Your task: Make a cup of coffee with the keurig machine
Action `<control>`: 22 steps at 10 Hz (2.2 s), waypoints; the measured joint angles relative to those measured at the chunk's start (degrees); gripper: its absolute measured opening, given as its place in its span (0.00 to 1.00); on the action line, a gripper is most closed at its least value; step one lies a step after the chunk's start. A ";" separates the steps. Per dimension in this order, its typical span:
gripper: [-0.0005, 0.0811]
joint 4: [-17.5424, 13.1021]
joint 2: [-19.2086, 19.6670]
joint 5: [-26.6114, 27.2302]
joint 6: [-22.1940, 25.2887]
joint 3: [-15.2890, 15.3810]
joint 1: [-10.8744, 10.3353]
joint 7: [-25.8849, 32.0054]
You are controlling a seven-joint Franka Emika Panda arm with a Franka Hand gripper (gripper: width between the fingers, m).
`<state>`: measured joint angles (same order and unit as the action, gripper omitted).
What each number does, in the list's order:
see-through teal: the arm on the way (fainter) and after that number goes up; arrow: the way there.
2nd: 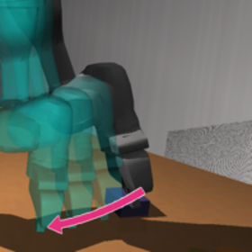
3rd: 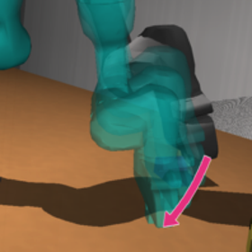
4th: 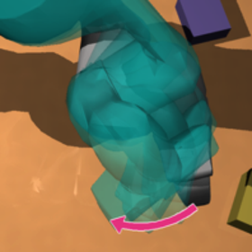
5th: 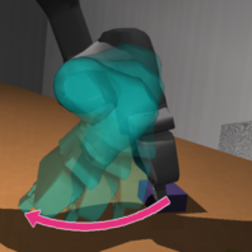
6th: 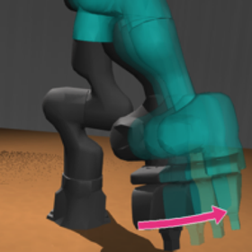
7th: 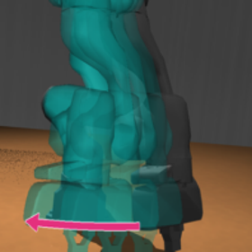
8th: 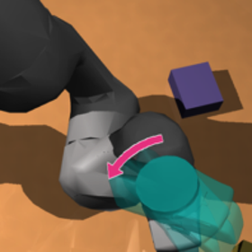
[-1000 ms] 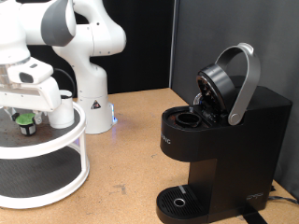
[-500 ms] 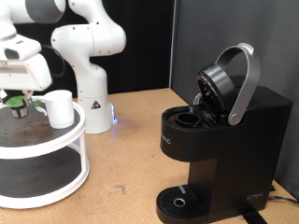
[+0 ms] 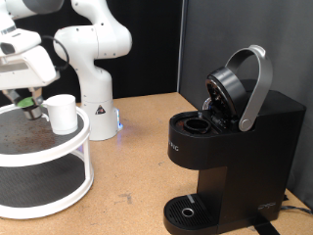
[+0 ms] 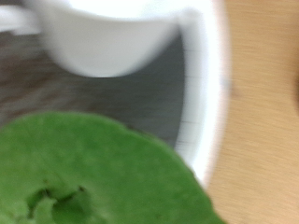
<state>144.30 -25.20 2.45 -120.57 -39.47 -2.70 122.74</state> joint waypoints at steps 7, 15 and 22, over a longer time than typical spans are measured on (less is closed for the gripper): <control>0.59 -1.26 1.33 17.26 -4.16 4.33 -3.18 -16.16; 0.59 -8.39 3.34 34.00 0.91 7.43 -7.92 -34.43; 0.59 -12.74 4.34 44.48 2.86 12.13 -9.60 -50.96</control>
<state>131.56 -20.85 46.93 -117.71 -27.34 -12.30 71.78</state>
